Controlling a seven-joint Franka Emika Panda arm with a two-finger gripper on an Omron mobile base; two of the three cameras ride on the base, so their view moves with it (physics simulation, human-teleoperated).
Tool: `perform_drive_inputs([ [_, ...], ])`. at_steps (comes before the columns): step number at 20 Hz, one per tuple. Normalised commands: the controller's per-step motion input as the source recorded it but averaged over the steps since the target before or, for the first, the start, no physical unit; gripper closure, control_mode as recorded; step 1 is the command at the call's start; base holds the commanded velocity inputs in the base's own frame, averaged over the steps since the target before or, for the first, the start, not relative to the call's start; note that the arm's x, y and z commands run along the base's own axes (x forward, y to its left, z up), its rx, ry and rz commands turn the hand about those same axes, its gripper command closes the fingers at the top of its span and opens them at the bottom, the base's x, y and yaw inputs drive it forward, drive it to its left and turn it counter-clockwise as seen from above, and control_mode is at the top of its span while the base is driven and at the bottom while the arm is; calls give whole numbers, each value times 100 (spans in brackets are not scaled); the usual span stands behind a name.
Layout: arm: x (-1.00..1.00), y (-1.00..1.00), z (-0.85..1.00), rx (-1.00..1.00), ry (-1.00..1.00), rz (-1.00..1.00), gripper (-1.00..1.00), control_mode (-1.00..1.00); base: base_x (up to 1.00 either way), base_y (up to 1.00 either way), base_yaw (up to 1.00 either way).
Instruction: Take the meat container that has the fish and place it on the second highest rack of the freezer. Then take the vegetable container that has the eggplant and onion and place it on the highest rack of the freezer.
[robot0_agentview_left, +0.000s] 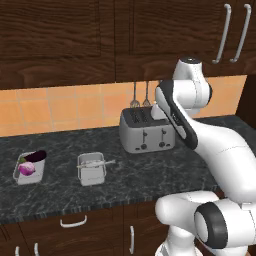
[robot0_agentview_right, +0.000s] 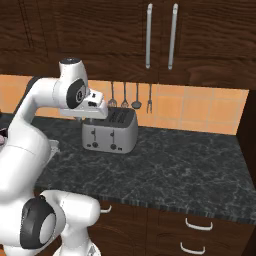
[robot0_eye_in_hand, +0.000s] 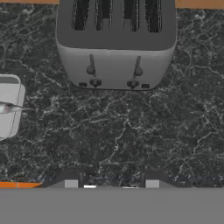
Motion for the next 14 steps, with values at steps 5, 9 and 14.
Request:
perform_drive_inputs([
  [5, -11, 50, -29, -26, 10, 4, -100, -100, 0, 0, 0],
  [9, -23, 100, -43, -41, 35, 23, -100, -100, 0, 0, 0],
  [14, -24, 91, -86, -13, 27, 68, -100, -100, 0, 0, 0],
])
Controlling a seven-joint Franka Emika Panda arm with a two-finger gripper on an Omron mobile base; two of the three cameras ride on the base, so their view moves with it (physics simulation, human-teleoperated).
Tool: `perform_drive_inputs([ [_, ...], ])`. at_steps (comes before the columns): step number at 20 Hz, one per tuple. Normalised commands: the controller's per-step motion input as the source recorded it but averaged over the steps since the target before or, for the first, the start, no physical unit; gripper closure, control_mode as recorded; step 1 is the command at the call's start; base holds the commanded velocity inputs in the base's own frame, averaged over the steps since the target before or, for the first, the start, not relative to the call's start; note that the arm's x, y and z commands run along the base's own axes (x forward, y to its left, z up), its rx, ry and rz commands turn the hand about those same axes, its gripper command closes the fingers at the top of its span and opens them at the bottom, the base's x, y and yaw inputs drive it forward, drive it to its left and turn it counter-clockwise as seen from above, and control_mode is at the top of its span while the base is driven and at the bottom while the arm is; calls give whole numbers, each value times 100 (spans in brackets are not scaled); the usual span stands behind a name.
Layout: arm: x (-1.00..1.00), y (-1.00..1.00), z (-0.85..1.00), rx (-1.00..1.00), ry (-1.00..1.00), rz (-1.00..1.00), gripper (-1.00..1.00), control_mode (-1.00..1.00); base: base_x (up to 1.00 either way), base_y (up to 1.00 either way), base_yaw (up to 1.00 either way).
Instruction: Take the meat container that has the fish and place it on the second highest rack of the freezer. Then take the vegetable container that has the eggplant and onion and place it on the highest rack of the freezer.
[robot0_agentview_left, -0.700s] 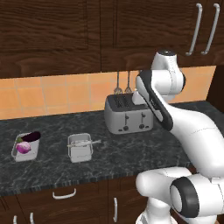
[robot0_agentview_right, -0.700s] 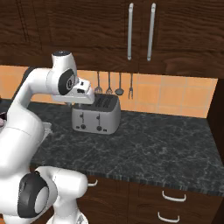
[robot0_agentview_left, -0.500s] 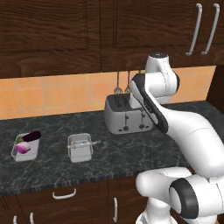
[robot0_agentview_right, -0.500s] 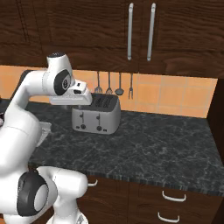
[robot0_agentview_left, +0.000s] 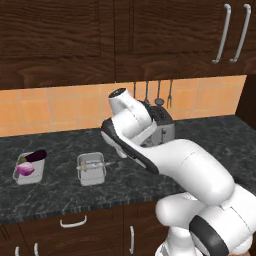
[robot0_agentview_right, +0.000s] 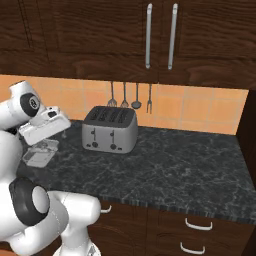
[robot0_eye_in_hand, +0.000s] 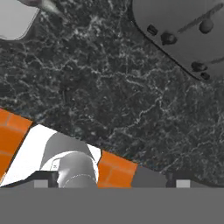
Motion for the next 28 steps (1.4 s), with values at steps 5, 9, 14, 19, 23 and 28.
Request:
perform_drive_inputs([
  [5, -4, 94, -88, -1, 23, 67, -100, -100, 0, 0, 0],
  [9, 7, 73, -62, -2, 16, 57, -100, -100, 0, 0, 0],
  [14, 43, 62, -32, 0, 30, 59, -100, -100, 0, 0, 0],
  [19, 67, 51, -15, -3, 19, 12, -100, -100, 0, 0, 0],
  [23, 20, 56, -41, 0, 3, -1, -100, -100, 0, 0, 0],
  [28, 4, 7, -68, 0, -17, 0, -100, -100, 0, 0, 0],
])
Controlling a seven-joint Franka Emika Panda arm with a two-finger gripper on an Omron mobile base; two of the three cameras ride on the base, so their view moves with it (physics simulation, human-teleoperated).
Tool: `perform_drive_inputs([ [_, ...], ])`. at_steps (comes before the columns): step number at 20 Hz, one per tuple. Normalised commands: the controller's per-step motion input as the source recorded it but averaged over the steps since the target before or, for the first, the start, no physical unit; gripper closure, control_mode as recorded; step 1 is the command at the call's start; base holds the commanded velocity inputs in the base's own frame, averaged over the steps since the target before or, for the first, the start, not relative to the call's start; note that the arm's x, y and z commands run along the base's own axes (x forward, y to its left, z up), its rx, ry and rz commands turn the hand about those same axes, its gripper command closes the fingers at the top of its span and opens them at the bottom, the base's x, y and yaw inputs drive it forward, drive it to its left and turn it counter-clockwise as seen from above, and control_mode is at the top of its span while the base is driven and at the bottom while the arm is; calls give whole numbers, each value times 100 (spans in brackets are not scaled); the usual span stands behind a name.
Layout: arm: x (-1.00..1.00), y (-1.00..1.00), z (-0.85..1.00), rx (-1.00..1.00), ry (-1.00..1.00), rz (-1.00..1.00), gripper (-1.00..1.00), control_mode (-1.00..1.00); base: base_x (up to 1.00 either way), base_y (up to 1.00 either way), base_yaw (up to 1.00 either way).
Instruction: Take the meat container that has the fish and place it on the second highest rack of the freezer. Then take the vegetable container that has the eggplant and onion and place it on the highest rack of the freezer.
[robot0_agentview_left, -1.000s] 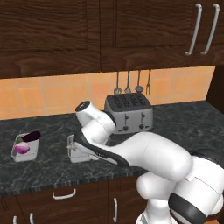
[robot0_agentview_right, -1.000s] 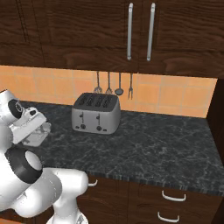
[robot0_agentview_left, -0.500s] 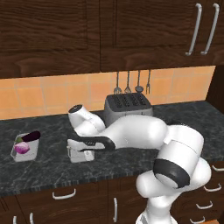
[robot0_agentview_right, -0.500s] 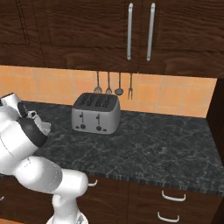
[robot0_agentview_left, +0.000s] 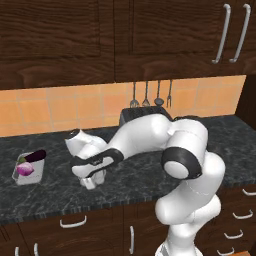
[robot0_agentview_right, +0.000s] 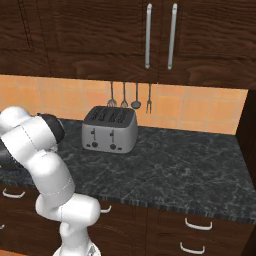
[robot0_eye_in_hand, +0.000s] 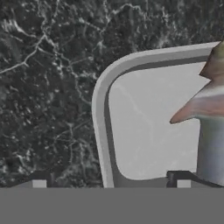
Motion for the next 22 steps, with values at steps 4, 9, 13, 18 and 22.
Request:
perform_drive_inputs([
  [4, 24, 27, -18, 0, -2, 0, -100, -100, 0, 0, 0],
  [9, 0, 0, -24, 0, 0, 0, -100, -100, 0, 0, 0],
  [13, 0, 0, -25, 1, 0, 0, 100, -100, 0, 0, 0],
  [18, -4, -10, -10, 2, 0, 0, 100, -100, 0, 0, 0],
  [22, -23, -27, 31, 9, -2, 0, 100, -100, 0, 0, 0],
])
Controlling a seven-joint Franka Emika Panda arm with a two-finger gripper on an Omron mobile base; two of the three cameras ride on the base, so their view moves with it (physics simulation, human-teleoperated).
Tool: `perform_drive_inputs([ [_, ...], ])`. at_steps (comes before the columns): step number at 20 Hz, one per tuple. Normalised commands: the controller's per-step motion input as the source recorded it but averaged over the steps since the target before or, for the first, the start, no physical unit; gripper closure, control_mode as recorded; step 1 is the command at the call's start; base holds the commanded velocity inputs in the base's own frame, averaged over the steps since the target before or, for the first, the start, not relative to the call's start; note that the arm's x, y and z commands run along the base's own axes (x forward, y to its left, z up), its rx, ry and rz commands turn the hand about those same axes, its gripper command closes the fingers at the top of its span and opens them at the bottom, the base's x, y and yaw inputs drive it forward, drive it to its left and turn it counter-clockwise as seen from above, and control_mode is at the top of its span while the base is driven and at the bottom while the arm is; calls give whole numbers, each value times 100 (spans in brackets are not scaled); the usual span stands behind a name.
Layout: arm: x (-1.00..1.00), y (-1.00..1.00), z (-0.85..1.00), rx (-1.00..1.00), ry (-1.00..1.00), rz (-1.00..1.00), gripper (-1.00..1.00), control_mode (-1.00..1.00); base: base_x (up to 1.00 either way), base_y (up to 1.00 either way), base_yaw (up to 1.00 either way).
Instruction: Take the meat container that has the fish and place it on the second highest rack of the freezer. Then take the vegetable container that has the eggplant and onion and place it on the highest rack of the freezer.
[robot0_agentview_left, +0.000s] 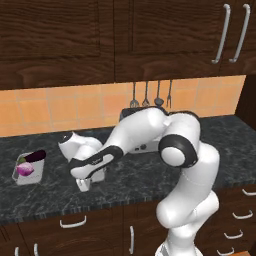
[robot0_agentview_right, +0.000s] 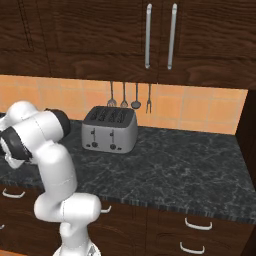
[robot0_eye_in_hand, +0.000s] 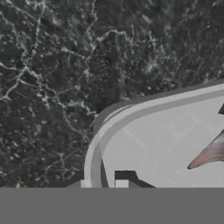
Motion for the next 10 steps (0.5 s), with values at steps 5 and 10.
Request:
perform_drive_inputs([
  [5, -43, -23, 79, 10, -3, 3, 100, -100, 0, 0, 0],
  [10, -76, -44, 68, 8, -6, 4, 100, -100, 0, 0, 0],
])
